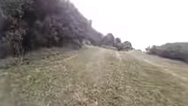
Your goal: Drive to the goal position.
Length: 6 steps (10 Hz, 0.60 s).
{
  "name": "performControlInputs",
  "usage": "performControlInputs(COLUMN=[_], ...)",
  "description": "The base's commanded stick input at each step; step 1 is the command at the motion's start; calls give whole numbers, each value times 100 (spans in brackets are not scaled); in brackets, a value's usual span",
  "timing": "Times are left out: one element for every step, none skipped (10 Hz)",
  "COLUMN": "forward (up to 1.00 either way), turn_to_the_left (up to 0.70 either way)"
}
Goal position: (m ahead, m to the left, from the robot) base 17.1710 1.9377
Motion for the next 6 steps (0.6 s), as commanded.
performControlInputs(forward=[60, 60, 60, 60, 60, 60], turn_to_the_left=[0, 0, 0, 0, 0, 0])
